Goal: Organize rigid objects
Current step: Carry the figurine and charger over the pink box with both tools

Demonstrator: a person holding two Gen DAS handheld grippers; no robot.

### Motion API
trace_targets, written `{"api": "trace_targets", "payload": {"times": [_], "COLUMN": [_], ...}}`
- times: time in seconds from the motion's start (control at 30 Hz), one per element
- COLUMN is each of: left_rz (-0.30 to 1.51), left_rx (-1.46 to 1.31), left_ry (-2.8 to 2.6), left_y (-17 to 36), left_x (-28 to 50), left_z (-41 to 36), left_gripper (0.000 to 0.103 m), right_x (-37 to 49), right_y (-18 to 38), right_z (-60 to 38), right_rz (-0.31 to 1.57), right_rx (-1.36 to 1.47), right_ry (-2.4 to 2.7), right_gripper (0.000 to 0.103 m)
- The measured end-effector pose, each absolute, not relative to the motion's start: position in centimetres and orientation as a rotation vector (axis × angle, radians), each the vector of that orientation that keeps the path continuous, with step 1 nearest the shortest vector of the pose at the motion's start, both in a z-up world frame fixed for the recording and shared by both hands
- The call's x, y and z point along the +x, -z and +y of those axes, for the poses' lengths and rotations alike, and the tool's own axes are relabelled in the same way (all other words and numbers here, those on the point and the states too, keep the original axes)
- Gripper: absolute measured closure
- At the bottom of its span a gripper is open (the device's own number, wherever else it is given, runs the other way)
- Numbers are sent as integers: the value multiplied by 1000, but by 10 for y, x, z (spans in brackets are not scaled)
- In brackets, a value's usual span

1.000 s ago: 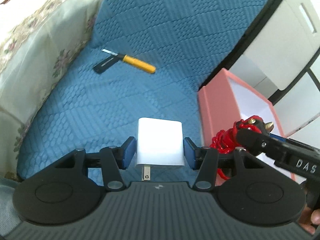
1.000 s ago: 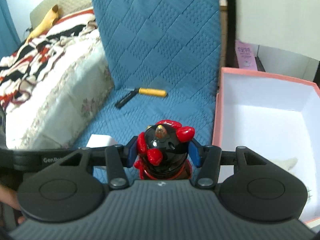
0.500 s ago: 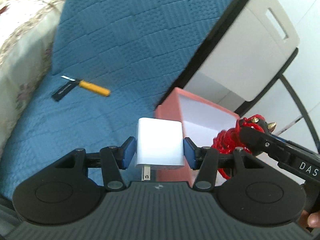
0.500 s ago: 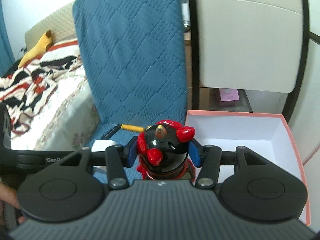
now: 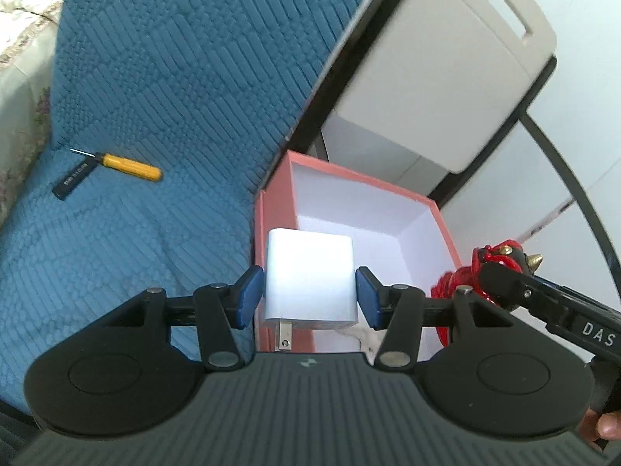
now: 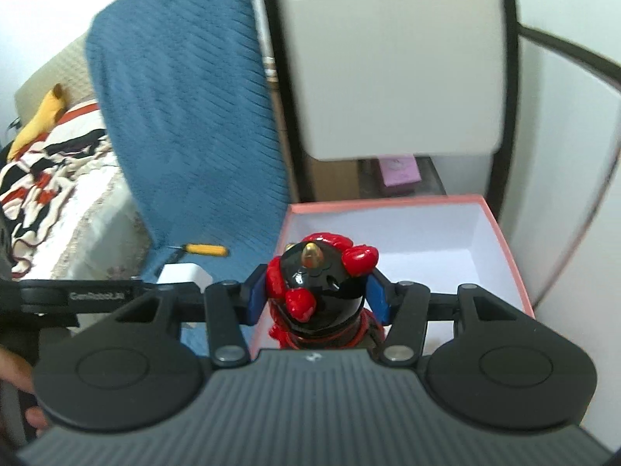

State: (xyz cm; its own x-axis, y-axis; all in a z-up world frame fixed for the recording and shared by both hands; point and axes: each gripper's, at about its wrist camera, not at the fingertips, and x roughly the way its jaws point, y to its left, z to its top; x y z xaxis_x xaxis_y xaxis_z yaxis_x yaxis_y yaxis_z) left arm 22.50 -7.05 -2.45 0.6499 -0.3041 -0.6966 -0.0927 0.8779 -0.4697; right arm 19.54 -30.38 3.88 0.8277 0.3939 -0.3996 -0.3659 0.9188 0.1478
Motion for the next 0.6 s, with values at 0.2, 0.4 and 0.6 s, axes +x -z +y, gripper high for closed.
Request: {"api": "trace_targets", "payload": {"times": [0.2, 0.4, 0.6], "left_rz": [918, 964, 1008], "left_rx": [-453, -416, -395], "left_ry": [157, 168, 159], "left_y": [45, 64, 86], "left_x": [231, 242, 249], "left_z": [-105, -138, -163], "left_gripper": [45, 45, 45], "right_x": [205, 217, 226], "right_y": [-9, 19, 49], "right_z": [-328, -348, -356], "right_rz": [490, 531, 586], "right_rx": [81, 91, 79], "right_ry": [-349, -312, -296], "right_gripper": [48, 48, 48]}}
